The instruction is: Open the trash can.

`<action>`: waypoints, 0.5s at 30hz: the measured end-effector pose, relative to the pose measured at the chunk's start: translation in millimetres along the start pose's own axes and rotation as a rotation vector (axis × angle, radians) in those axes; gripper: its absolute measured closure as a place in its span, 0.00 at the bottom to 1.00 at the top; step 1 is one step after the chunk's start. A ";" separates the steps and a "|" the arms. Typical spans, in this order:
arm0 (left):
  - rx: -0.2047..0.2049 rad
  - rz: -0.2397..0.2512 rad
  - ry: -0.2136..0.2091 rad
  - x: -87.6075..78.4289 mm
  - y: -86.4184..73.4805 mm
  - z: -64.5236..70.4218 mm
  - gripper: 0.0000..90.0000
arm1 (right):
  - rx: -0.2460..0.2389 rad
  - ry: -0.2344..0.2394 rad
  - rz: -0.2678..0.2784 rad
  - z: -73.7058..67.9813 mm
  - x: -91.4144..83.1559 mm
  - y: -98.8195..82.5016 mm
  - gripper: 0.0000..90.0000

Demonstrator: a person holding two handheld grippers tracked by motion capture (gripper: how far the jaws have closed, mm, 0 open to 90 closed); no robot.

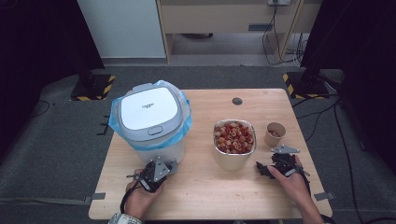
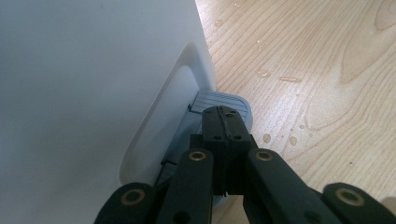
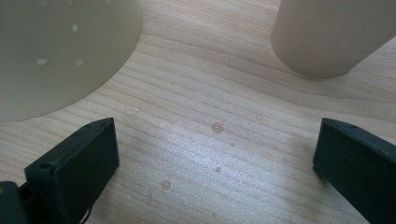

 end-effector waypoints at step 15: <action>0.003 0.010 -0.001 -0.3 1.1 2.7 1.00 | -0.004 0.002 0.001 0.2 -0.3 -0.5 0.01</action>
Point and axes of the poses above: each handheld gripper's, and its own axes: x roughly forward along the jaws, y roughly out of its top, z roughly to its right, the point moved 4 cm from there along x, roughly forward along the jaws, and after that the axes turned 12 degrees about -z, right-handed, at the moved point
